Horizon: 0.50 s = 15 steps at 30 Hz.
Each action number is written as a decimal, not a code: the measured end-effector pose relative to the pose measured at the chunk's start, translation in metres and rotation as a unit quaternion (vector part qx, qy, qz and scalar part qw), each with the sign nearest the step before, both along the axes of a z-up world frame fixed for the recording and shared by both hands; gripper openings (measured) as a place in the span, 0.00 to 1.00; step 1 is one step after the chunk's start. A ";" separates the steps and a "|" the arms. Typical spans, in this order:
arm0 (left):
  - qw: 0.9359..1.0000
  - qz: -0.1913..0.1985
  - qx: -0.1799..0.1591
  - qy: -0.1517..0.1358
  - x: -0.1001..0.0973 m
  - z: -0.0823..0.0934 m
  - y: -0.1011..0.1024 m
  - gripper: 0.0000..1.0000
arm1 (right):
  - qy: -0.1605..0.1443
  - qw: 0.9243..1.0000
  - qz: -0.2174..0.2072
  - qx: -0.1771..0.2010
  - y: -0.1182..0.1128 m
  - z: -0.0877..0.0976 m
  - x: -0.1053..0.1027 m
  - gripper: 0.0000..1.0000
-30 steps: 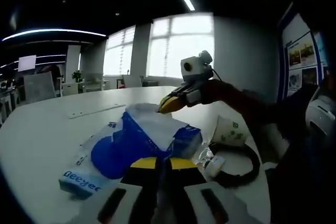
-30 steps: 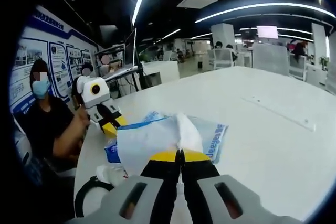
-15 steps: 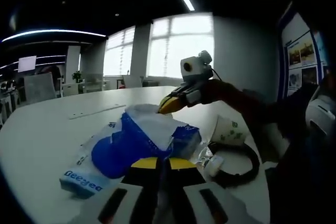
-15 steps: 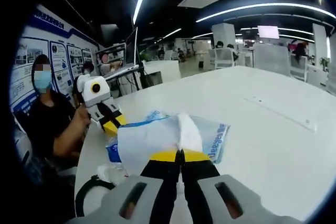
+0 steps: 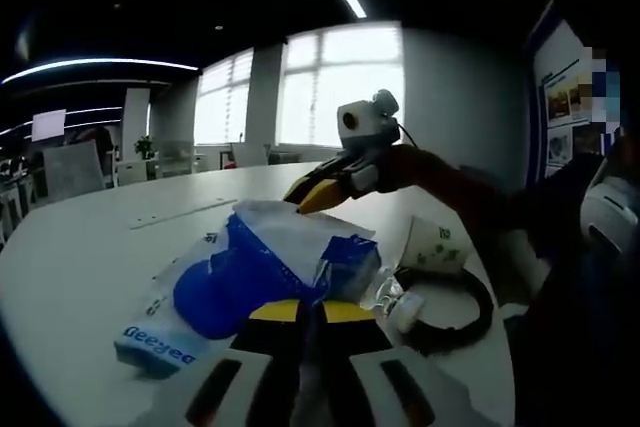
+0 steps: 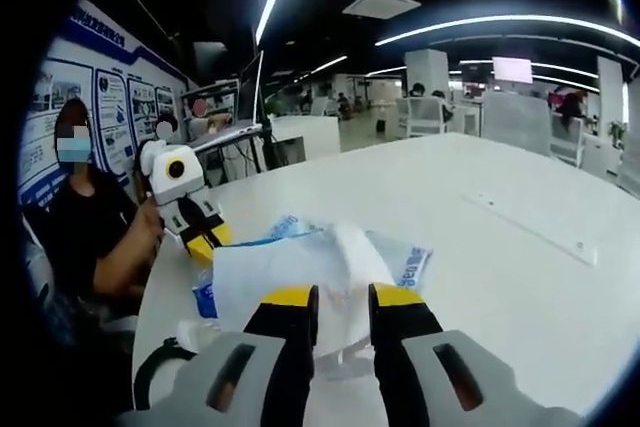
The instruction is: Arrange the tabletop items into an orderly group along one side of the table until the central work area is clear of visible clutter.
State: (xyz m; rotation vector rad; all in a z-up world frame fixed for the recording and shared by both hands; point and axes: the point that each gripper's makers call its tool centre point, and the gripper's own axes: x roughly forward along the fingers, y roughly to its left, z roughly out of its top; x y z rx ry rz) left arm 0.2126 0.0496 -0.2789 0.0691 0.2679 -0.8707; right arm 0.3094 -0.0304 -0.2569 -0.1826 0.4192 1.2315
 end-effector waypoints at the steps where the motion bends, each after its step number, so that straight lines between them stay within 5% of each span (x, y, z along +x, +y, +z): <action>1: 1.000 0.000 0.001 -0.001 0.000 0.000 0.000 0.03 | 0.001 1.000 -0.001 0.001 0.000 0.000 0.002 0.19; 15: 1.000 -0.005 0.002 -0.003 0.000 -0.001 -0.001 0.03 | 0.020 1.000 0.003 -0.006 0.010 -0.006 0.011 0.22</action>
